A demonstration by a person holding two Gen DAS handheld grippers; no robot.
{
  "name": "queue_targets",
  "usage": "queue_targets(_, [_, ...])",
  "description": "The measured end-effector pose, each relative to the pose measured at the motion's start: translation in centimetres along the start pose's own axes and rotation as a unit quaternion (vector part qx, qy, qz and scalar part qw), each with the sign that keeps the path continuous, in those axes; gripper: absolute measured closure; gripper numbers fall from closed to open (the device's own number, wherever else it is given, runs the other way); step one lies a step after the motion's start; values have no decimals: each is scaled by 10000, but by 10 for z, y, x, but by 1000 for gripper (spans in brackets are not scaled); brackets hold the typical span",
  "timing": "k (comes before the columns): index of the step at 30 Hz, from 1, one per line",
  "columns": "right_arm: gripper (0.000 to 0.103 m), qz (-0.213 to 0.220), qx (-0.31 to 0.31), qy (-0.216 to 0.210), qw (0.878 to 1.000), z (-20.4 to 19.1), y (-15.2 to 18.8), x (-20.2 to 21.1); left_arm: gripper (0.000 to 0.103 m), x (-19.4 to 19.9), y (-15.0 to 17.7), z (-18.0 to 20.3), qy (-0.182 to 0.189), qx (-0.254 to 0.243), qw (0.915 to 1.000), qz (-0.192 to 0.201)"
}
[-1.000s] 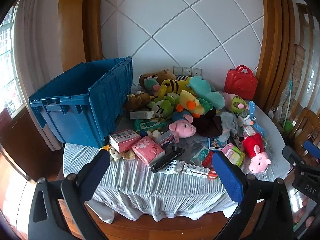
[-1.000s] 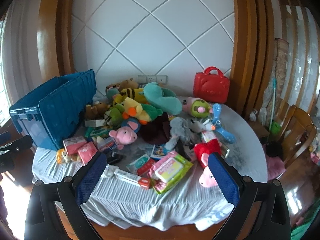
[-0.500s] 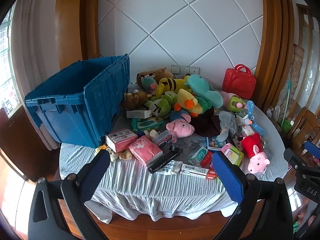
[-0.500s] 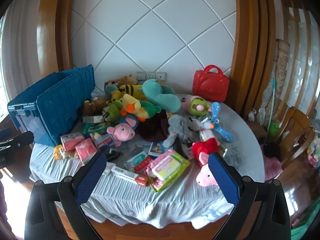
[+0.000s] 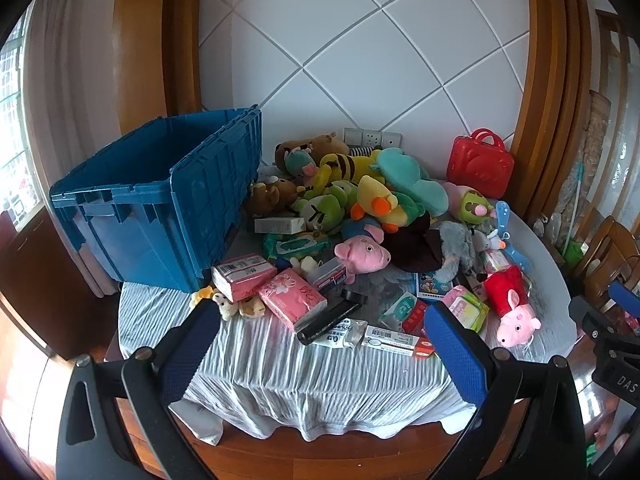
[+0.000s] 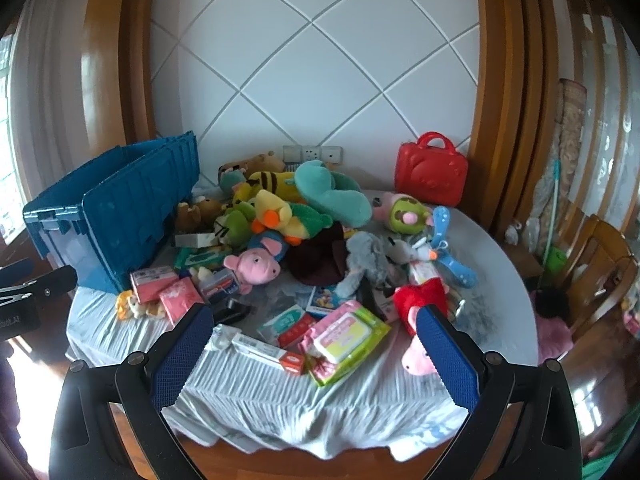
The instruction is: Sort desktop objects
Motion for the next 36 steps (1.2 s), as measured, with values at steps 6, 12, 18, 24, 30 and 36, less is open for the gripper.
queue_targets(6, [0, -16, -48, 67, 10000, 4, 1, -1, 0, 0, 2, 2, -53, -12, 10000, -26])
queue_targets(12, [0, -23, -47, 51, 10000, 5, 3, -2, 0, 2, 4, 6, -43, -44, 10000, -24])
queue_targets(18, [0, -20, -44, 62, 10000, 7, 3, -2, 0, 1, 4, 8, -70, -44, 10000, -26])
queue_targets(24, [0, -38, -34, 67, 10000, 10, 3, -3, 0, 0, 7, 9, -82, -28, 10000, -28])
queue_targets(30, [0, -67, -72, 61, 9999, 17, 4, -6, 0, -3, 8, 12, -97, -21, 9999, -73])
queue_targets(36, [0, -185, -208, 139, 9995, 41, 10, -16, 0, -16, 12, 23, -72, -40, 9997, -210])
Point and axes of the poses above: each gripper's, at about its wrist camera, not at the fingertips, and x roughly against the way its jaws point, z to its right, y to its underside, the point moved 1 cm from there along -x, roughly the way its jaws point, and after that the axes turned 1 degree about x, right-handed, at the moved point
